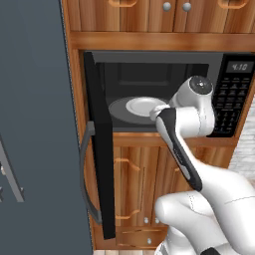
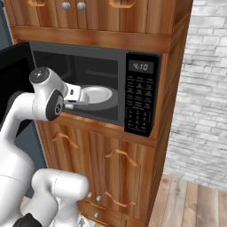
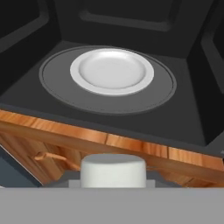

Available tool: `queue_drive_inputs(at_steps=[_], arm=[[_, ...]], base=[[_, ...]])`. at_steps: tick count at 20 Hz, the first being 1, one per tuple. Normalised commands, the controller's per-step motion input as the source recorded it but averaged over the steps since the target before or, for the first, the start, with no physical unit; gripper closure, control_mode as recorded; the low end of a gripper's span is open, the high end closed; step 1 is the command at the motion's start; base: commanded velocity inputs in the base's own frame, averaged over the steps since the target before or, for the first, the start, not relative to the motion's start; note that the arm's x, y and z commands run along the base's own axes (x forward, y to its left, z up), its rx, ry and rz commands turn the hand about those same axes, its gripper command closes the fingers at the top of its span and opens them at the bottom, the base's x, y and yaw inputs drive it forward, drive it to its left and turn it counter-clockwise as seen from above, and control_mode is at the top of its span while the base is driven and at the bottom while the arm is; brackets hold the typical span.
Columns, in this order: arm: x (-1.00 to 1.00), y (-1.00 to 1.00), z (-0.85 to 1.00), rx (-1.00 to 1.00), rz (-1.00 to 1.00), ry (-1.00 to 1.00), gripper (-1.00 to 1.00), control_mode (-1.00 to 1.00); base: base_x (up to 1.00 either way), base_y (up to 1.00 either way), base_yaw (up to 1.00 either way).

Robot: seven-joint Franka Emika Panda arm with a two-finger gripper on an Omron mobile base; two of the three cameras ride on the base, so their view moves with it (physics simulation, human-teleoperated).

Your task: Pick the marshmallow from the counter and place it in the microwave. Then turn on the microwave.

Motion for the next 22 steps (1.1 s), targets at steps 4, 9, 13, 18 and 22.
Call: queue_drive_inputs(at_steps=[4, 9, 13, 18, 22], arm=[[0.27, 0.01, -0.07, -0.01, -0.01, 0.0, 1.0, -1.0], [0.27, 0.0, -0.07, -0.01, -0.01, 0.0, 1.0, -1.0], [0.29, 0.01, -0.09, -0.01, -0.02, 0.0, 1.0, -1.0], [0.28, 0.01, -0.06, -0.01, -0.02, 0.0, 1.0, -1.0], [0.28, 0.0, -0.04, 0.0, -0.01, 0.0, 1.0, -1.0]], base=[[0.0, 0.0, 0.0], [0.0, 0.0, 0.0], [0.0, 0.0, 0.0], [0.0, 0.0, 0.0], [0.0, 0.0, 0.0]])
